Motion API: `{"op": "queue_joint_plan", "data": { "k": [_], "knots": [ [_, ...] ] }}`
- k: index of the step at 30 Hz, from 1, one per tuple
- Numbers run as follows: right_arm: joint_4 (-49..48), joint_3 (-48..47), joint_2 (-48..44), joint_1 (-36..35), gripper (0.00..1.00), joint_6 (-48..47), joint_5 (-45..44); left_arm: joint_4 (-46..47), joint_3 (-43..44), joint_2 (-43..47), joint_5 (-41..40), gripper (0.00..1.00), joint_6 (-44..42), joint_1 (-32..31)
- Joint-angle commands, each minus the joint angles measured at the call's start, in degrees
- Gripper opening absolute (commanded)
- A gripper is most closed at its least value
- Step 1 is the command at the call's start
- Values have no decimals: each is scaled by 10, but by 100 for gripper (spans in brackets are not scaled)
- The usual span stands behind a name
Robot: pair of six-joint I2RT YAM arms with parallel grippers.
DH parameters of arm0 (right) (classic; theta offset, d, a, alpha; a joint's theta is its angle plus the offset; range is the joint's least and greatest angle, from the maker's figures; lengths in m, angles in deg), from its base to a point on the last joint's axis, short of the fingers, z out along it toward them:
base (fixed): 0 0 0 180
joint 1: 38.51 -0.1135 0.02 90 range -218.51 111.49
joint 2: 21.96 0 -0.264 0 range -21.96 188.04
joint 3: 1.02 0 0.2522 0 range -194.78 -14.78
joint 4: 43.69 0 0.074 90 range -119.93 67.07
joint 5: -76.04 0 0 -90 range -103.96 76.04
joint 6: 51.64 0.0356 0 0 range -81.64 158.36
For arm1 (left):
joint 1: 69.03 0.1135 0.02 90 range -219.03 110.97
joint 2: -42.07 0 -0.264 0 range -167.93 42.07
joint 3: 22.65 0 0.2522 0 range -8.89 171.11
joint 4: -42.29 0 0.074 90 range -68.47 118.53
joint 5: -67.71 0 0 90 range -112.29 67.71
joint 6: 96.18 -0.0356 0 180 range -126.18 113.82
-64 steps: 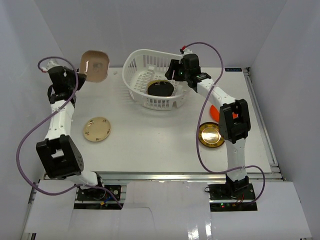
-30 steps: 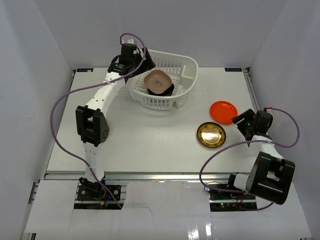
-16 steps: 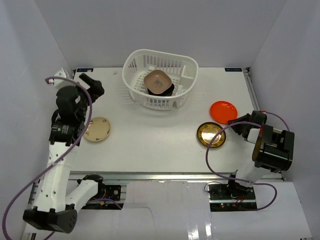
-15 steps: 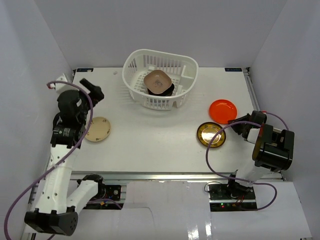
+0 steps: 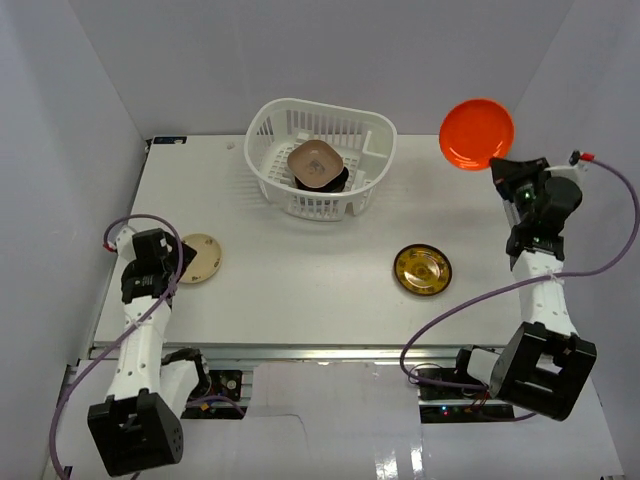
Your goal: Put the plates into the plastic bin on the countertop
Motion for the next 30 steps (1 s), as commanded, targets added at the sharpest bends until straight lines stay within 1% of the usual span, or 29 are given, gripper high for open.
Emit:
{"op": "queue_joint_plan", "data": {
  "k": [1,2,3,4,5,6,7,9,10,12,13,14,15,17,19,20,21,22,23,24,25,27,28,30],
  "knots": [
    [34,-131,35,-58,8,-45,59,32,-43,-24,102,98,35,62],
    [50,-158,49,-103,8,-74,56,36,-49,-24,106,98,38,70],
    [74,-206,65,-128,8,-87,52,45,-54,-21,109,98,42,80],
    [78,-225,93,-169,8,-103,38,49,-66,-21,120,98,45,85],
    [79,-240,107,-187,8,-108,31,57,-72,-23,124,98,48,91],
    [85,-274,123,-211,8,-112,24,63,-78,-27,127,98,55,92],
    [93,-296,160,-238,8,-116,19,69,-90,-38,128,98,59,95],
    [114,-344,202,-263,8,-125,18,97,-101,-50,143,98,68,103],
    [137,-392,243,-286,8,-131,17,103,-103,-57,148,98,70,106],
    [162,-439,284,-306,8,-145,11,123,-109,-76,150,98,75,108],
    [179,-476,319,-313,8,-149,9,132,-112,-82,150,98,80,108],
    [187,-491,336,-327,8,-151,3,152,-118,-89,154,98,84,109],
    [195,-506,370,-332,8,-154,2,160,-120,-104,175,98,89,109],
    [222,-547,401,-346,8,-156,4,177,-120,-123,181,97,100,109],
    [235,-570,443,-356,8,-166,4,186,-118,-143,182,93,104,109],
    [257,-590,455,-364,8,-169,2,196,-118,-148,180,90,106,109],
    [267,-602,468,-367,8,-173,0,202,-120,-155,179,83,107,109],
    [278,-614,494,-373,9,-177,-2,206,-119,-159,178,81,108,109],
    [297,-638,507,-377,14,-179,-3,211,-119,-162,176,76,109,108],
    [309,-649,529,-379,23,-182,-3,213,-122,-165,176,68,110,109],
    [322,-662,538,-382,44,-185,-5,214,-123,-170,172,54,112,109],
    [337,-670,540,-384,62,-192,-9,220,-126,-174,173,44,120,109],
    [329,-662,529,-384,71,-193,-8,221,-128,-176,169,34,121,109],
    [328,-659,515,-384,76,-198,-12,221,-128,-175,167,28,121,109]
  ]
}}
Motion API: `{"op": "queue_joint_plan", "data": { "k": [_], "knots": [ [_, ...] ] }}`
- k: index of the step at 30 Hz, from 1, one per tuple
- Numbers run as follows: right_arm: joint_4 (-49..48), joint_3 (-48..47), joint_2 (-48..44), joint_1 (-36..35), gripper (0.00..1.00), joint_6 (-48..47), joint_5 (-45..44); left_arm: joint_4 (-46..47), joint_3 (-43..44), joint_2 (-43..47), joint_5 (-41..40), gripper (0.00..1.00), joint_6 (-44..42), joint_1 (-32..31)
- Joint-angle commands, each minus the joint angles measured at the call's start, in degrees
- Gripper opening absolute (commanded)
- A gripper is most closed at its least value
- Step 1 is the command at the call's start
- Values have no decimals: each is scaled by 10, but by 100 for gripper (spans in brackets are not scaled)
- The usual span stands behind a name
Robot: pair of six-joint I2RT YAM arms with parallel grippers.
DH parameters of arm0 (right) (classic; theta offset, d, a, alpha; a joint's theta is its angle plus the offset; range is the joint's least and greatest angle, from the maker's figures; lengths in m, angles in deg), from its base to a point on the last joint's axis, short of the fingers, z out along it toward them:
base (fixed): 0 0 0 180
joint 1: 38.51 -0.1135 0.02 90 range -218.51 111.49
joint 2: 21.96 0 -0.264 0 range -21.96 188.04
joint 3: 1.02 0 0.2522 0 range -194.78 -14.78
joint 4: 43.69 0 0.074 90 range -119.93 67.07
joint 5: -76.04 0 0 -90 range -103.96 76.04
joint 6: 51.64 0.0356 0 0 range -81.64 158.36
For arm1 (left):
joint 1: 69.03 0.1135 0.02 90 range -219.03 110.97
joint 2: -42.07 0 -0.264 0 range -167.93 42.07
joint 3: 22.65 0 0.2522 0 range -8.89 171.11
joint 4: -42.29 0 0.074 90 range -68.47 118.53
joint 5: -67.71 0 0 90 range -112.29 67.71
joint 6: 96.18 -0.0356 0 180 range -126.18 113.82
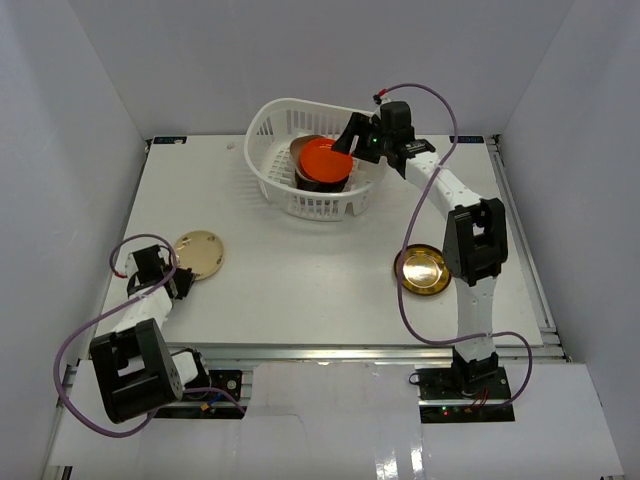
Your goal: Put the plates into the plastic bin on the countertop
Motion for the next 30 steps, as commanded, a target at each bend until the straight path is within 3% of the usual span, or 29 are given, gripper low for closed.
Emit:
{"op": "queue_joint_plan", "data": {
  "k": [1,5,9,12,14,18,20,22,26,30],
  "knots": [
    [0,-25,-44,2,76,-22,-16,12,-3,6,-5,21,4,2],
    [0,10,-106,12,74,-44,-31,6,5,25,-11,0,-5,2],
    [-39,154,-251,47,70,-62,-62,-7,40,69,12,0,-29,2],
    [-74,365,-358,100,67,-55,-84,-26,76,124,20,0,-64,2],
    [-108,453,-427,129,67,-42,-79,-43,98,135,19,0,-72,2],
    [-119,599,-504,180,68,-38,-58,-68,86,143,40,0,-83,2],
    [-117,652,-550,183,69,-34,-90,-74,91,160,66,0,-82,2],
    [-107,681,-570,201,71,-25,-122,-109,152,169,95,0,-79,-1],
    [-91,773,-607,299,70,-11,-83,-143,292,163,112,0,-56,-25],
    [-51,825,-672,311,71,-19,-141,-145,390,154,153,0,-33,-29]
  ]
}}
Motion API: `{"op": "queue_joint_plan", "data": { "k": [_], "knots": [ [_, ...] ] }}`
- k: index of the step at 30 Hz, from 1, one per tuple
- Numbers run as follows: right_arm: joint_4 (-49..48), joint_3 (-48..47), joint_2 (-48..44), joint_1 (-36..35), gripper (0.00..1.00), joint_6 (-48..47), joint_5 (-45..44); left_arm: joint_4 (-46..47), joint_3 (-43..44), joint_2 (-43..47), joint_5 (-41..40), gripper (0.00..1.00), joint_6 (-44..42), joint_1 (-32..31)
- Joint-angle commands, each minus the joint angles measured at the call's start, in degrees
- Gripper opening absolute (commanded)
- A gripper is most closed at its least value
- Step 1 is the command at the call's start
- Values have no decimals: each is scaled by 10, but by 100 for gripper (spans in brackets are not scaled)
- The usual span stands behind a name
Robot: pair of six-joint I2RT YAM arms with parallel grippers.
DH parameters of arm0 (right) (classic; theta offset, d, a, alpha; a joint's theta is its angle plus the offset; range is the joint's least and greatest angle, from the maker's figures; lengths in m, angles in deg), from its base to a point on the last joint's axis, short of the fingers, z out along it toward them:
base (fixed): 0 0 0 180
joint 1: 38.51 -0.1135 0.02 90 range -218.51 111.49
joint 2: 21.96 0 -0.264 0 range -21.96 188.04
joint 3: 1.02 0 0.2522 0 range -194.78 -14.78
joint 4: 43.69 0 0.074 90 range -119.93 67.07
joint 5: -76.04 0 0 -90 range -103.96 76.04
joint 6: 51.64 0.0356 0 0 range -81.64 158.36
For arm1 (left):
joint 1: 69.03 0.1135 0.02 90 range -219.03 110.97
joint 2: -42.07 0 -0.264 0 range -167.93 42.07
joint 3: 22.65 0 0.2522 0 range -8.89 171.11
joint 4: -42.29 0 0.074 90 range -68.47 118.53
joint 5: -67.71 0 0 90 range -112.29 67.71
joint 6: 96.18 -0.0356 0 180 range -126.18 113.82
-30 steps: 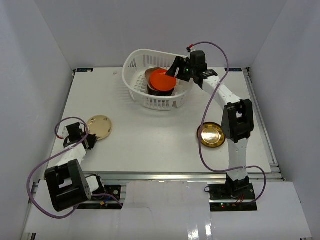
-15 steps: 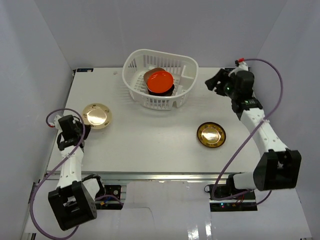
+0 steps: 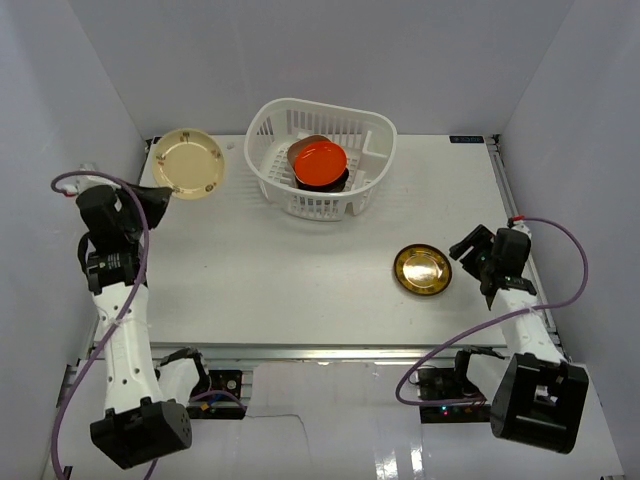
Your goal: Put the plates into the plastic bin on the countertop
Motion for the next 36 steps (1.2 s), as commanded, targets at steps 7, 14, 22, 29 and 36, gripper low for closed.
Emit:
{"op": "queue_joint_plan", "data": {
  "k": [7,14,22,29,36],
  "knots": [
    [6,83,-37,6,69,30,24,152,78,-57,146,0,105,-53],
    [-19,109,-37,6,55,46,33,183,184,-218,33,0,80,-233],
    [-93,130,19,10,39,62,73,117,388,-505,2,0,19,-314],
    [-135,144,48,12,10,79,96,39,526,-665,-16,6,-21,-328],
    [-106,123,-71,12,8,93,77,12,559,-674,-14,78,-45,-328]
  ]
}}
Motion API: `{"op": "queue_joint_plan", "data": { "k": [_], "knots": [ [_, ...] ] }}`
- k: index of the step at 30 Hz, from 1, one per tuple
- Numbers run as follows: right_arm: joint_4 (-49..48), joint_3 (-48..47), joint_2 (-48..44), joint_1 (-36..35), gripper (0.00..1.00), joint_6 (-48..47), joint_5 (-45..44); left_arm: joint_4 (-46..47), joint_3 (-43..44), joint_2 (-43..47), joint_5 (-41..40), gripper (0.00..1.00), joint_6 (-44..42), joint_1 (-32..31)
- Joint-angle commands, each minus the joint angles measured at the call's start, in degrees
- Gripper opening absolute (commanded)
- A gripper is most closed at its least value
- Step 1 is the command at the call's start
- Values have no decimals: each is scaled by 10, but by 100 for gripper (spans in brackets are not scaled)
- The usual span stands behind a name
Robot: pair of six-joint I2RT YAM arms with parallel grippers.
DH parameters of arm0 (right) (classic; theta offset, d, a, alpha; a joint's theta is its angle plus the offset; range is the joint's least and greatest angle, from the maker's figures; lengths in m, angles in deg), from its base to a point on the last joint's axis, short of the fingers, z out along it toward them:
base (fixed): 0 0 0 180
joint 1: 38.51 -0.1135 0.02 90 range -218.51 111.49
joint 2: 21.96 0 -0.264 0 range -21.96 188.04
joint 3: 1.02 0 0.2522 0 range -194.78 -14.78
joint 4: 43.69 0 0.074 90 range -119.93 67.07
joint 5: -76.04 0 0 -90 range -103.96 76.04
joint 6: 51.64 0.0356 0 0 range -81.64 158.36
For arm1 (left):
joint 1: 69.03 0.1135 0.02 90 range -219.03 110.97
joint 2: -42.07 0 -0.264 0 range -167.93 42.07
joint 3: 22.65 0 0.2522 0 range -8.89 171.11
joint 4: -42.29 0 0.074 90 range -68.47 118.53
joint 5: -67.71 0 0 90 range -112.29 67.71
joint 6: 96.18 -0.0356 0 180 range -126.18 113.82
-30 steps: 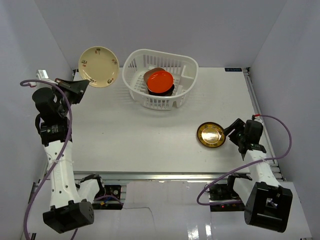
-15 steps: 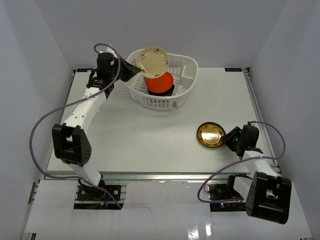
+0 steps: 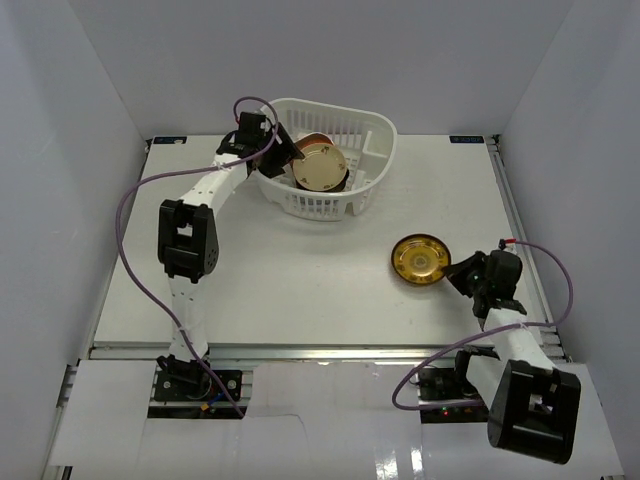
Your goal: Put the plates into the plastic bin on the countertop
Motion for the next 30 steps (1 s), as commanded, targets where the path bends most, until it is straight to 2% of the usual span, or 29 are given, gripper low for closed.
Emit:
{"op": "queue_joint_plan", "data": {
  "k": [1,3,6,9,11,13,14,15,16,17,18,20,23,25,30],
  "knots": [
    [11,-33,-71,3,8,10,-14,0,42,59,1,85,-21,0],
    [35,-62,-91,2,8,14,-1,1,66,79,17,98,-29,-1],
    [57,-142,-95,2,8,23,25,1,107,116,49,98,-45,0],
    [31,-214,-95,-6,8,50,44,1,124,179,63,98,-68,0],
    [2,-266,-87,-46,8,68,32,1,107,225,65,98,-90,-1],
    [-14,-318,-44,-140,8,55,-5,8,34,309,61,98,-106,0],
    [-9,-377,6,-176,8,24,-48,15,0,339,56,98,-124,-1],
    [-8,-409,38,-206,8,8,-63,17,-75,370,46,98,-131,-1],
    [-7,-440,69,-255,8,-5,-75,22,-117,438,25,98,-137,0],
    [-4,-504,103,-273,8,-25,-78,30,-159,471,19,98,-146,0],
    [6,-535,165,-302,8,-34,-86,34,-243,504,15,98,-153,-1],
    [11,-591,220,-324,8,-53,-110,39,-322,596,13,98,-167,-2],
    [50,-714,358,-345,8,-83,-115,29,-460,707,-8,98,-180,-2],
    [77,-796,408,-352,8,-94,-115,22,-542,756,-16,98,-186,-1],
    [126,-881,534,-358,9,-98,-120,-21,-623,852,-28,98,-194,-2]
  ]
}}
